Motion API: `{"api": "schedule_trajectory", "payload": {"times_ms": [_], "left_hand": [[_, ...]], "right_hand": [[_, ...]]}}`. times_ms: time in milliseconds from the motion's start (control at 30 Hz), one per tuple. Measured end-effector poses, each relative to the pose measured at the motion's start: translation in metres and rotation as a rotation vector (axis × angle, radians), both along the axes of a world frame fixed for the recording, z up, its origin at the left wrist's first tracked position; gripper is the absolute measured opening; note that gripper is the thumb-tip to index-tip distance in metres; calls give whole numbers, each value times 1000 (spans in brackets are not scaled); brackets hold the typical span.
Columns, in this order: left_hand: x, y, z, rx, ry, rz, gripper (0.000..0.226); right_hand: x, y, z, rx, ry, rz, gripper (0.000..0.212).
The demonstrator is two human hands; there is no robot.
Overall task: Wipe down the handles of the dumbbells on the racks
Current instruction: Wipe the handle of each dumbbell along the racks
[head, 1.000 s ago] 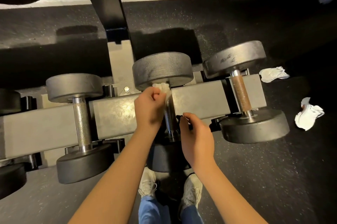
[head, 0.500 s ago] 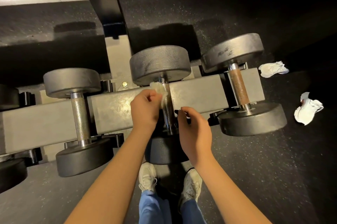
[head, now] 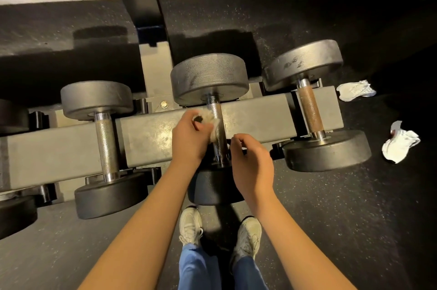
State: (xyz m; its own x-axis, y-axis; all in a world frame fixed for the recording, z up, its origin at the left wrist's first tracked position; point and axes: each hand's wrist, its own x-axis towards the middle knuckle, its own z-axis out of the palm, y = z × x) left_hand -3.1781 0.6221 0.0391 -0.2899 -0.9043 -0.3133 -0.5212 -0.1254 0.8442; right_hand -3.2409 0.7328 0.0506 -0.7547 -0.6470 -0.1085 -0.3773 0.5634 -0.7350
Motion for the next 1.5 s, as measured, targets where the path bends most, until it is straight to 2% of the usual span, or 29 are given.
{"api": "schedule_trajectory", "payload": {"times_ms": [33,133,267,400,600,800,933,1033,1100,1200,1333,1433,1500], "left_hand": [[-3,-2,1,-29,10,-3,21],[-4,1,1,-134,-27,-46,9],[4,11,-6,-124,-107,-104,14],[-1,3,-5,-131,-41,-46,35],[-10,-7,-3,-129,-26,-15,41],[5,12,-1,-34,-22,-102,35],[-6,-4,5,-107,-18,-21,38],[-14,-9,5,-124,-13,0,27],[-9,-1,2,-110,-31,-20,30],[6,12,-4,-86,-85,-107,37],[22,15,-6,-17,-155,-218,33],[35,11,6,-41,-135,-135,16],[49,3,16,-112,-114,-55,15]], "right_hand": [[0,0,0,-2,1,3,22],[-1,0,-2,-21,13,10,23],[-1,0,-4,-6,10,10,24],[-1,0,-5,-5,13,1,23],[-1,1,-5,-44,12,5,23],[1,2,2,-68,52,66,24],[2,4,7,-32,124,159,38],[3,6,7,-65,133,149,24],[4,6,6,-95,170,131,16],[4,7,3,-111,217,142,14],[5,5,-1,-91,233,145,9],[3,3,2,-19,203,185,11],[1,-2,6,47,174,259,20]]}}
